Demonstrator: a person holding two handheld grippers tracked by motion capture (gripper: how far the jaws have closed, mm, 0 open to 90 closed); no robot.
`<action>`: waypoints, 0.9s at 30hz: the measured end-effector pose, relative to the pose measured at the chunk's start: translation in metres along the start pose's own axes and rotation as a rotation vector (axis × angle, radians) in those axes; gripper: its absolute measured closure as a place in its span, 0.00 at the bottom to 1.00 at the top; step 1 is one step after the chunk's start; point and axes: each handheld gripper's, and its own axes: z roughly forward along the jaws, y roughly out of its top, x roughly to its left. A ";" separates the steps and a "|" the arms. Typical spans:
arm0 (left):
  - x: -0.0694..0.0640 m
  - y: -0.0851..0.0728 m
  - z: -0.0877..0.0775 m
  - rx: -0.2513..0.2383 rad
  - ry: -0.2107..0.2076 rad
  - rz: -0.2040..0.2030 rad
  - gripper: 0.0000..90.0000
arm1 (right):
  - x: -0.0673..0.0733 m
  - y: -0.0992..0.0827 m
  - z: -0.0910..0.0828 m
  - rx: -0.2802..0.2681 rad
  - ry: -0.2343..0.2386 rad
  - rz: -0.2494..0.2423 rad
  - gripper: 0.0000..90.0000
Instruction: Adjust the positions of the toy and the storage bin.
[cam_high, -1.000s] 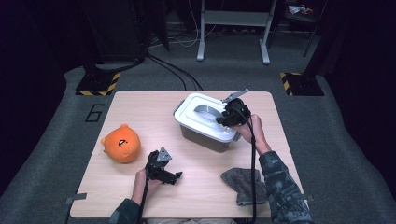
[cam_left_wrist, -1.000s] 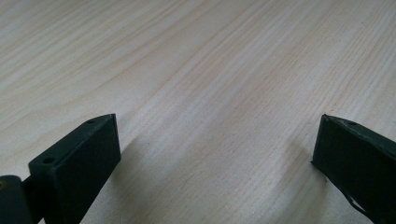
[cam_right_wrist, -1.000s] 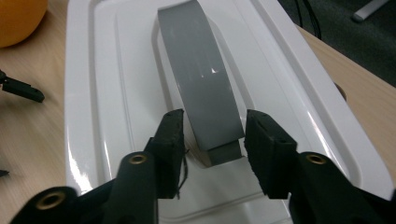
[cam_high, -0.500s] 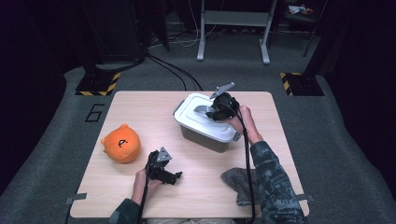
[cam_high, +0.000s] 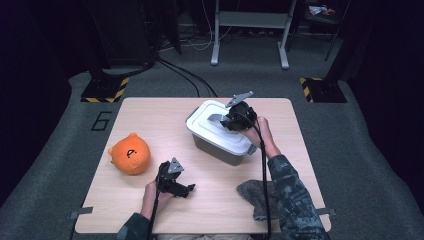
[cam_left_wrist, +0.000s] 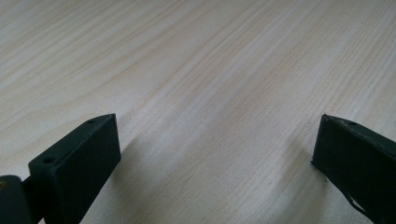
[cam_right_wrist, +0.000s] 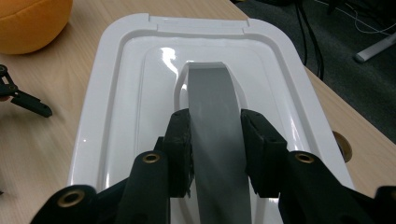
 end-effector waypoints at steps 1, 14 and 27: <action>0.000 0.000 0.000 0.000 0.000 0.000 0.00 | 0.003 0.000 -0.001 0.003 -0.004 0.012 0.72; 0.000 0.000 0.000 0.000 -0.002 -0.001 0.00 | 0.019 0.001 -0.001 -0.001 -0.057 0.065 0.73; 0.000 0.000 0.000 0.001 -0.002 -0.001 0.00 | 0.038 0.010 0.007 -0.007 -0.112 0.163 0.74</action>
